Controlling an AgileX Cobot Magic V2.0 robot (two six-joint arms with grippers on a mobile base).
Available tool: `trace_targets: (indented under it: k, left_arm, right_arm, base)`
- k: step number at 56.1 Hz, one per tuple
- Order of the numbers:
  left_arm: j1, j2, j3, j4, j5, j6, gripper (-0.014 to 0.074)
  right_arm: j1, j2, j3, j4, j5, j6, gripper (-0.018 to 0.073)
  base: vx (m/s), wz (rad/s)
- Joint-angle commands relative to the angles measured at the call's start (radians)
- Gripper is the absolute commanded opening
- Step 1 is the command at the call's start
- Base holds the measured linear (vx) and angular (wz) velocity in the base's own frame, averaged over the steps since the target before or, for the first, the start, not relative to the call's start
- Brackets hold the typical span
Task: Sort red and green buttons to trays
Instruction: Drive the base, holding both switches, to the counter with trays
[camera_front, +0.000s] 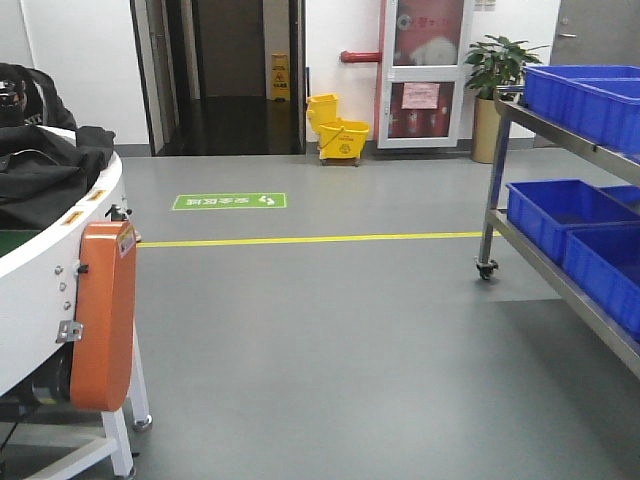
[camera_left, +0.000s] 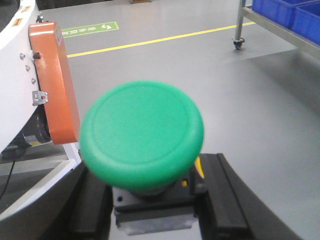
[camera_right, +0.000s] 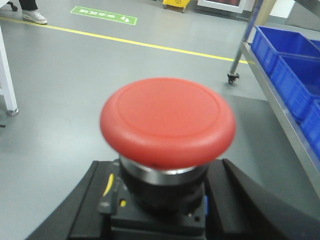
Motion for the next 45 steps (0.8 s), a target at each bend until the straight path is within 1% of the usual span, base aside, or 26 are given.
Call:
trace_targets:
  k: [1, 15, 45]
  left_arm:
    - [0.003, -0.001, -0.037, -0.004, -0.086, -0.009, -0.0001]
    - [0.003, 0.000, -0.037, -0.004, -0.086, -0.009, -0.0001]
    - [0.003, 0.000, -0.037, -0.004, -0.087, -0.009, -0.0001]
  right_arm:
    - [-0.002, -0.006, -0.036, -0.001, -0.064, 0.002, 0.0011]
    - [-0.002, -0.006, -0.036, -0.001, -0.062, 0.002, 0.0011]
    - [-0.002, -0.006, -0.036, -0.001, -0.060, 0.002, 0.0011]
  base:
    - [0.46, 0.13]
    - [0.50, 0.04]
    - [0.56, -0.06]
